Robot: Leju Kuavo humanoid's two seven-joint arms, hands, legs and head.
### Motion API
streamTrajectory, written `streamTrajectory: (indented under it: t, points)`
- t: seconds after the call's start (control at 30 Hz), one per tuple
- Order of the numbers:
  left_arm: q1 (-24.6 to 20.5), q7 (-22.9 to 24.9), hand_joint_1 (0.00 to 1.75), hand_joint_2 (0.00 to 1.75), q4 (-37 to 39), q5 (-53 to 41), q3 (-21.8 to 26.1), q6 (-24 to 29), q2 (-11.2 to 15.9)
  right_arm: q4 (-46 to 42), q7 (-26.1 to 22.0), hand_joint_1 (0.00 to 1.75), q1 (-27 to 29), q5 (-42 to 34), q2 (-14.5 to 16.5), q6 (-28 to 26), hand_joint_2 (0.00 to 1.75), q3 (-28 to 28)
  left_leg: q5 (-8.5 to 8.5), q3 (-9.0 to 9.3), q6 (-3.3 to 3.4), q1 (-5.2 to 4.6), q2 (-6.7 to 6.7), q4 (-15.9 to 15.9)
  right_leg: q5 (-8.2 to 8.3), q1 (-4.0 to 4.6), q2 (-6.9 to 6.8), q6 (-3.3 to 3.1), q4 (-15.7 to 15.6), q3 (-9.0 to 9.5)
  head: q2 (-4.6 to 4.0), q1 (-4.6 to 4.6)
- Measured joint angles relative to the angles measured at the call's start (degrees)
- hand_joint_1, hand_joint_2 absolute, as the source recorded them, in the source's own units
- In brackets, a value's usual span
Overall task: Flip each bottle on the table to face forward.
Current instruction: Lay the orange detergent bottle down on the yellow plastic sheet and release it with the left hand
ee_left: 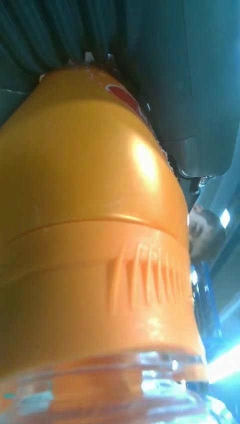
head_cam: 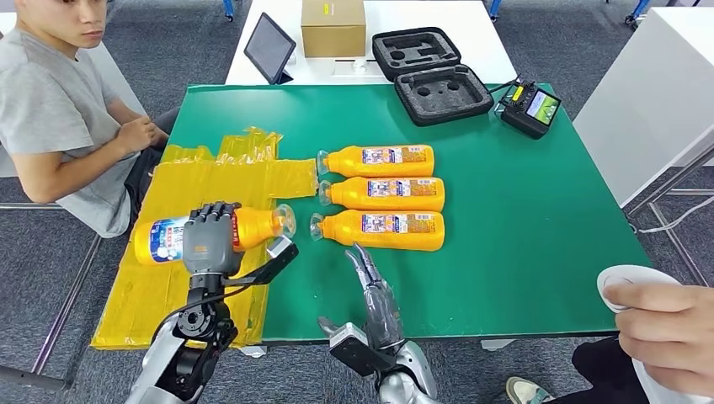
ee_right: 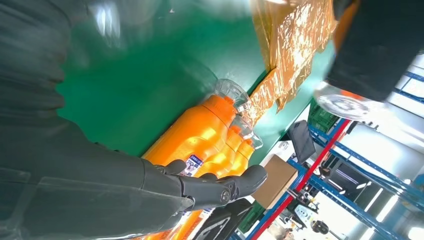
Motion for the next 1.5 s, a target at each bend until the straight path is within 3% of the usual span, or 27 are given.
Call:
streamTrajectory:
  t: [0.2, 0.3, 0.6, 1.03, 1.17, 1.23, 1.27, 1.4, 1.5]
  points:
    - [-1.97, 3.94, 1.75, 1.75, 5.07, -0.15, -4.58, 0.00, 2.43, 0.39, 0.01, 0.00, -0.02, -0.14, -0.17, 0.01, 1.75, 0.03, 0.00, -0.01, 0.00, -0.02, -0.01, 0.00, 0.00, -0.03, -0.01, 0.00, 0.00, 0.00, 0.00, 0.01]
    - [-3.60, 4.36, 1.63, 1.75, 9.27, -0.14, -5.35, 0.00, 3.11, 0.51, 0.01, 0.00, -0.02, -0.29, -0.23, 0.07, 1.75, 0.02, 0.00, -0.01, 0.00, -0.03, -0.01, 0.00, 0.00, -0.03, 0.00, 0.00, 0.00, 0.00, 0.00, 0.00]
    - [-5.64, 1.88, 1.62, 1.75, 15.56, -0.08, -5.47, 0.01, 3.54, 1.32, 0.01, 0.00, -0.65, -1.50, -0.43, 0.09, 1.75, 0.45, 0.00, -0.01, 0.00, -0.02, 0.00, 0.00, 0.00, -0.02, 0.00, 0.00, 0.00, 0.00, 0.00, 0.00]
    - [-7.01, -5.59, 1.75, 1.75, 21.24, 3.09, -3.24, 0.02, 3.49, 2.53, 0.01, 0.00, -1.41, -2.28, -0.76, 0.08, 1.75, 1.45, 0.00, -0.01, 0.00, -0.02, 0.00, 0.00, 0.00, -0.02, 0.00, 0.00, 0.00, -0.01, 0.00, 0.00]
    - [-7.32, -5.98, 1.70, 0.00, 22.14, 3.39, -2.66, 0.08, 3.36, 2.62, 0.00, 0.00, -1.41, -2.28, -0.76, 0.09, 1.75, 1.45, 0.00, -0.01, 0.00, -0.02, 0.00, 0.00, 0.00, -0.02, 0.00, 0.00, 0.00, 0.00, 0.00, 0.00]
    - [-7.70, -6.13, 1.59, 0.00, 22.90, 3.39, -2.36, 0.15, 3.35, 2.68, 0.00, 0.00, -1.42, -2.28, -0.75, 0.08, 1.75, 1.45, 0.00, -0.01, 0.00, -0.02, -0.01, 0.00, 0.00, -0.02, -0.01, 0.00, 0.00, 0.00, 0.00, 0.00]
    - [-7.98, -6.20, 1.45, 0.00, 23.45, 3.39, -2.24, 0.21, 3.35, 2.71, 0.01, 0.00, -1.42, -2.32, -0.75, 0.08, 1.75, 1.45, 0.00, -0.01, 0.00, -0.02, -0.02, 0.00, 0.00, -0.02, -0.02, 0.00, 0.00, 0.01, 0.00, 0.00]
    - [-9.39, -5.84, 0.41, 0.00, 26.15, 2.65, -1.89, 0.42, 3.35, 2.84, 0.00, 0.00, -1.46, -2.57, -0.76, 0.09, 1.75, 1.45, 0.01, 0.03, 0.01, -0.02, -0.05, 0.00, 0.00, -0.03, -0.05, 0.00, 0.00, 0.07, 0.00, 0.01]
    - [-10.46, -5.31, 0.05, 0.00, 28.16, 2.34, -1.63, 0.33, 3.35, 2.88, 0.00, 0.00, -1.56, -2.89, -0.77, 0.08, 1.75, 1.45, 0.02, 0.09, 0.03, -0.02, -0.07, 0.00, 0.00, -0.03, -0.08, 0.00, 0.00, 0.13, 0.00, 0.01]
